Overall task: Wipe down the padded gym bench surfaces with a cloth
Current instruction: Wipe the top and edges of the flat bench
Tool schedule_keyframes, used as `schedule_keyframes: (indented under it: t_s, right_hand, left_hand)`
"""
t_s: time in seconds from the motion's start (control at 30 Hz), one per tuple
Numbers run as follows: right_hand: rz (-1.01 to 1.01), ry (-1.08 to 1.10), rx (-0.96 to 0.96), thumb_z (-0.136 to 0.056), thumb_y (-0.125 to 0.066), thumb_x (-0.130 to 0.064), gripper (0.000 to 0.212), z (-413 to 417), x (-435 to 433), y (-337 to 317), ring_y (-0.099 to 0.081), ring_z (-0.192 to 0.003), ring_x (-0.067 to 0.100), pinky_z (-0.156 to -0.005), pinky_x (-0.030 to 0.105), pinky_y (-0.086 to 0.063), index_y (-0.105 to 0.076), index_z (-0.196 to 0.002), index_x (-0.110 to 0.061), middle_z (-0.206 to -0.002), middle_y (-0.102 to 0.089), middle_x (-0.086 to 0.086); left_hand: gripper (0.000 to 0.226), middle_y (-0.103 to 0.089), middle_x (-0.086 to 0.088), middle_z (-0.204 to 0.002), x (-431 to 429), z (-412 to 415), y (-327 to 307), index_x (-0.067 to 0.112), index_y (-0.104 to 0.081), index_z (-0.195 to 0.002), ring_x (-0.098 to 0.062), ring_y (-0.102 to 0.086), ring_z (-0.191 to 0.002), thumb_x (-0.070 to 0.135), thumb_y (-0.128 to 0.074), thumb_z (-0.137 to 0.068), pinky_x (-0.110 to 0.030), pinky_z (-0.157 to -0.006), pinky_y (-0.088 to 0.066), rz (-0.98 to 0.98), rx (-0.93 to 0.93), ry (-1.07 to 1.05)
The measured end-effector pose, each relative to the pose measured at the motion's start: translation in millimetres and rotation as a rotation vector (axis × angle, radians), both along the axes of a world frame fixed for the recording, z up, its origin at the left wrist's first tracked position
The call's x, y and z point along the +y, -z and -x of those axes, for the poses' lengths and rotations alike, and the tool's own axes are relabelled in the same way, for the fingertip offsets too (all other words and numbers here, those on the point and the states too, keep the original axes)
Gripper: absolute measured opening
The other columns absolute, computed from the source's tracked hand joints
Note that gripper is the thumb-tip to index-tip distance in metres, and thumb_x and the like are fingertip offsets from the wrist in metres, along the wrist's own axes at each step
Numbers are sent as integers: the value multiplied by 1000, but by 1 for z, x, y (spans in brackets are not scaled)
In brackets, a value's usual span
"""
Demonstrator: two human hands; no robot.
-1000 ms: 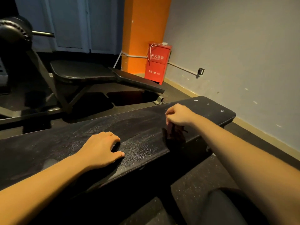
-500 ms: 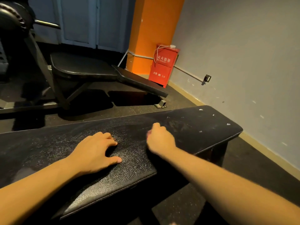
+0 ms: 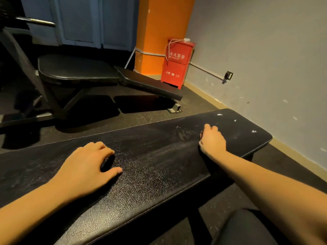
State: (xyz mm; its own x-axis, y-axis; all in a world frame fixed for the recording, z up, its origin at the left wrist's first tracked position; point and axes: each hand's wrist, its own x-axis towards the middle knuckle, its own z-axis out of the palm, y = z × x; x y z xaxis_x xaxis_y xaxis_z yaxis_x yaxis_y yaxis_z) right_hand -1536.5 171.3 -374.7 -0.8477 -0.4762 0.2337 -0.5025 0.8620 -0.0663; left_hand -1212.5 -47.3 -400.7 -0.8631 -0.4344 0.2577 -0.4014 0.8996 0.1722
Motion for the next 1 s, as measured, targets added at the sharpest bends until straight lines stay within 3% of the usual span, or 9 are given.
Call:
schedule_keyframes:
  t_s: [0.17, 0.27, 0.4, 0.53, 0.67, 0.73, 0.8, 0.9, 1.0]
  right_hand:
    - [78, -481, -133, -90, -63, -20, 21, -104, -92, 7, -67, -96, 35, -78, 44, -59, -59, -110, -13, -110, -60, 14]
    - [-36, -810, -162, -88, -70, -17, 29, -138, -99, 9, -62, -95, 31, -74, 43, -55, -56, -113, -15, -111, -55, 11]
    - [-21, -369, -46, -88, -66, -18, 14, -13, -62, 3, -68, -92, 33, -69, 38, -54, -58, -100, -18, -105, -61, 10]
    - [22, -15, 12, -89, -67, -17, 35, 50, -51, -1, -63, -102, 44, -82, 47, -54, -54, -119, -4, -119, -56, 22]
    - [54, -418, -102, -81, -69, -9, 24, -67, -123, 4, -68, -86, 33, -73, 43, -60, -61, -103, -12, -105, -62, 14]
    - [-15, -733, -153, -86, -68, -11, 25, -119, -134, 10, -65, -86, 30, -72, 42, -59, -60, -110, -13, -107, -60, 12]
    - [-14, -845, -150, -92, -66, -18, 21, -110, -122, 9, -66, -88, 28, -69, 39, -59, -60, -111, -17, -109, -61, 8]
    - [0, -472, -105, -94, -62, -19, 7, -13, -85, 5, -70, -90, 28, -69, 31, -55, -64, -99, -14, -105, -69, 10]
    - [22, -58, 9, -93, -62, -19, 20, 55, -63, 3, -65, -94, 39, -75, 43, -56, -58, -110, -8, -113, -61, 19]
  left_hand:
    - [48, -67, 1, -114, -14, 34, 8, 21, -70, -119, -25, -60, -106, 56, -54, -92, -44, -88, -50, -40, 32, -182]
    - [50, -70, -4, -107, -24, 37, 15, 15, -73, -112, -31, -64, -98, 50, -45, -90, -47, -81, -51, 30, 32, -229]
    - [59, -69, -3, -101, -22, 37, 22, 13, -72, -108, -29, -63, -93, 56, -35, -92, -48, -83, -49, 121, 21, -187]
    - [57, -69, -3, -104, -17, 38, 25, 12, -72, -111, -29, -64, -98, 52, -35, -94, -50, -92, -48, 126, 28, -189]
    - [50, -67, -5, -105, -14, 36, 21, 11, -69, -110, -30, -61, -97, 46, -39, -92, -49, -89, -47, 84, 70, -226]
    - [42, -65, -7, -101, -12, 32, 17, 10, -66, -108, -32, -58, -92, 39, -41, -89, -50, -82, -45, 53, 117, -278]
    - [38, -63, -9, -98, -11, 30, 14, 10, -64, -106, -32, -56, -89, 35, -42, -87, -50, -78, -44, 38, 138, -312]
    - [36, -63, -7, -96, -9, 29, 12, 10, -64, -105, -31, -57, -88, 34, -46, -87, -48, -79, -44, 26, 144, -312]
    - [33, -62, -4, -95, -5, 34, 11, 11, -63, -104, -27, -56, -86, 34, -47, -87, -45, -79, -43, 19, 151, -304]
